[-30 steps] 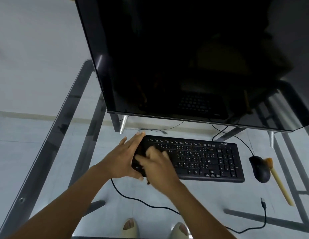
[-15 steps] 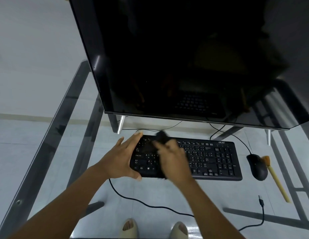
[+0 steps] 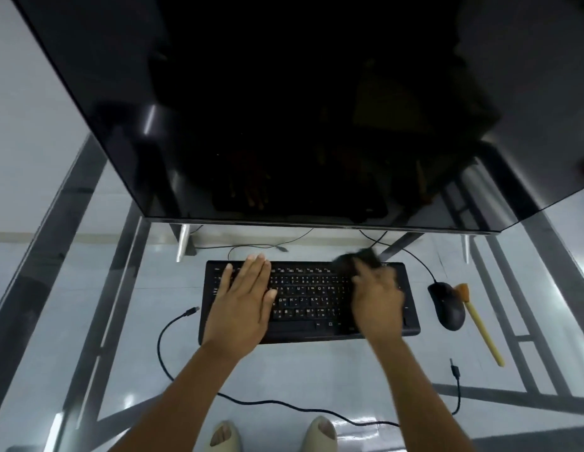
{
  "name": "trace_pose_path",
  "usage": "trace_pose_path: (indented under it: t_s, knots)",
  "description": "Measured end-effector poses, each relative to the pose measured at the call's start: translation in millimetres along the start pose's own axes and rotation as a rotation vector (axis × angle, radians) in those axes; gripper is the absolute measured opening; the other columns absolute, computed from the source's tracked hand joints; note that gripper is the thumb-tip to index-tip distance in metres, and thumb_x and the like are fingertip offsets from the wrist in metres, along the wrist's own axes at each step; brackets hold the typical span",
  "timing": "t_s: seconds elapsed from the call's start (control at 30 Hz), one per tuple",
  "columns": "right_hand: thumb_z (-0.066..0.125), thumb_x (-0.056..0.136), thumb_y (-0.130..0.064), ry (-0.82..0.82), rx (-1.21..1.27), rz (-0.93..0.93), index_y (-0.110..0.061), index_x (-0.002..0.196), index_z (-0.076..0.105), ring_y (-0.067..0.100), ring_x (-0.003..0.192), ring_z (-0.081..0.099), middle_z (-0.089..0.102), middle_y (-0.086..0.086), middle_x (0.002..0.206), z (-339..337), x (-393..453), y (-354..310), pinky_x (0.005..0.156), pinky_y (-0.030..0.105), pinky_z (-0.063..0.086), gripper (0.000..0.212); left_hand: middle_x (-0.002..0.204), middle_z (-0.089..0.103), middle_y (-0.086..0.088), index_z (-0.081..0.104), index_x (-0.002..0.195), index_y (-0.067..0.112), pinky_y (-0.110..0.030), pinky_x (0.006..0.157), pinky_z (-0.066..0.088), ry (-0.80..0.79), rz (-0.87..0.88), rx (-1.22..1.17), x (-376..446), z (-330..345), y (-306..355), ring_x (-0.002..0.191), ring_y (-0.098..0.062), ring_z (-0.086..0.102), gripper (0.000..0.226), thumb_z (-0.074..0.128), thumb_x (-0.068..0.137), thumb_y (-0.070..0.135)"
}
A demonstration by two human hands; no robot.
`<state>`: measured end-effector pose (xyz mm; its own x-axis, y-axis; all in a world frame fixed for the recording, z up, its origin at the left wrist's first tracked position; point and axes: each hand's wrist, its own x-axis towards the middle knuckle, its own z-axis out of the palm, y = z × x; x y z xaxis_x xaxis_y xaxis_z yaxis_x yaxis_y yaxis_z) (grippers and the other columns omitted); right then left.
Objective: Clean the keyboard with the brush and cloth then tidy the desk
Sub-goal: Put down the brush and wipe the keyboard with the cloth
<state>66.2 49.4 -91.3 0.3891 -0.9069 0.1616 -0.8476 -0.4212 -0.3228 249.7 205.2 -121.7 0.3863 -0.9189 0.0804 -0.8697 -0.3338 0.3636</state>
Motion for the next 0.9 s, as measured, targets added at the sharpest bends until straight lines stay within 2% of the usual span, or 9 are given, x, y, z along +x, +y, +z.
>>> trace_pose_path:
  t_s: [0.1, 0.33, 0.4, 0.47, 0.57, 0.63, 0.73, 0.8, 0.9]
  knots:
    - [0.053, 0.089, -0.005, 0.055, -0.017, 0.261, -0.019, 0.126, 0.061, 0.038, 0.072, 0.057, 0.053, 0.018, 0.098, -3, 11, 21, 0.072, 0.051, 0.051, 0.04, 0.157, 0.028, 0.0, 0.032, 0.15, 0.014, -0.045, 0.119, 0.01, -0.014, -0.011, 0.058, 0, 2, 0, 0.148, -0.013, 0.014, 0.057, 0.018, 0.102, 0.042]
    - [0.046, 0.093, -0.025, -0.246, 0.026, -0.414, -0.039, 0.131, 0.053, 0.022, 0.081, 0.046, 0.049, 0.001, 0.096, 8, -26, -31, 0.069, 0.028, 0.034, 0.041, 0.156, 0.031, -0.001, 0.033, 0.149, 0.015, -0.046, 0.12, 0.011, -0.015, -0.012, 0.083, 3, 2, 3, 0.147, -0.016, 0.018, 0.058, 0.025, 0.101, 0.045]
    - [0.039, 0.091, -0.026, -0.134, 0.031, -0.266, -0.036, 0.125, 0.06, 0.025, 0.077, 0.051, 0.053, 0.003, 0.096, 3, -7, 5, 0.07, 0.025, 0.032, 0.042, 0.156, 0.031, -0.001, 0.033, 0.149, 0.015, -0.046, 0.12, 0.011, -0.011, -0.015, 0.095, 3, 2, 5, 0.147, -0.015, 0.018, 0.057, 0.027, 0.1, 0.044]
    - [0.05, 0.089, -0.012, 0.052, 0.037, 0.004, -0.024, 0.121, 0.065, 0.029, 0.065, 0.053, 0.054, 0.011, 0.091, -1, 13, 37, 0.068, 0.036, 0.047, 0.037, 0.156, 0.031, 0.0, 0.034, 0.149, 0.015, -0.046, 0.12, 0.012, -0.008, -0.019, 0.105, 2, 2, 5, 0.147, -0.015, 0.019, 0.057, 0.029, 0.1, 0.044]
    - [0.057, 0.084, -0.003, 0.045, 0.03, 0.149, -0.023, 0.125, 0.062, 0.032, 0.073, 0.054, 0.053, 0.013, 0.095, -1, 14, 26, 0.074, 0.044, 0.046, 0.045, 0.155, 0.032, -0.001, 0.035, 0.148, 0.015, -0.046, 0.12, 0.012, 0.007, -0.024, 0.105, 2, 1, 6, 0.147, -0.016, 0.019, 0.056, 0.03, 0.1, 0.043]
    - [0.056, 0.083, -0.006, -0.074, -0.01, -0.07, -0.031, 0.129, 0.056, 0.03, 0.083, 0.052, 0.051, 0.01, 0.1, 1, -7, -6, 0.073, 0.036, 0.036, 0.052, 0.155, 0.033, -0.001, 0.036, 0.148, 0.014, -0.046, 0.12, 0.012, 0.017, -0.02, 0.101, 2, 2, 6, 0.147, -0.016, 0.019, 0.057, 0.029, 0.099, 0.043]
    - [0.049, 0.088, -0.016, -0.244, -0.001, -0.432, -0.033, 0.13, 0.055, 0.021, 0.075, 0.047, 0.046, 0.001, 0.091, 0, -33, -20, 0.067, 0.029, 0.03, 0.046, 0.155, 0.034, -0.002, 0.037, 0.147, 0.013, -0.047, 0.12, 0.013, 0.023, -0.01, 0.104, 2, 3, 5, 0.146, -0.017, 0.021, 0.057, 0.029, 0.099, 0.043]
    - [0.036, 0.089, -0.026, -0.189, 0.032, -0.335, -0.032, 0.126, 0.06, 0.022, 0.069, 0.048, 0.047, 0.0, 0.089, -5, -21, 15, 0.063, 0.028, 0.04, 0.045, 0.154, 0.036, -0.003, 0.038, 0.146, 0.012, -0.047, 0.119, 0.014, 0.027, -0.003, 0.113, 2, 4, 5, 0.146, -0.018, 0.024, 0.058, 0.029, 0.099, 0.044]
    - [0.049, 0.088, -0.008, 0.002, -0.006, -0.016, -0.02, 0.125, 0.063, 0.031, 0.061, 0.055, 0.052, 0.014, 0.089, -22, 5, 74, 0.059, 0.042, 0.055, 0.041, 0.151, 0.04, -0.007, 0.045, 0.142, 0.009, -0.052, 0.118, 0.015, 0.064, 0.005, 0.152, 4, 0, 9, 0.144, -0.023, 0.029, 0.056, 0.03, 0.098, 0.041]
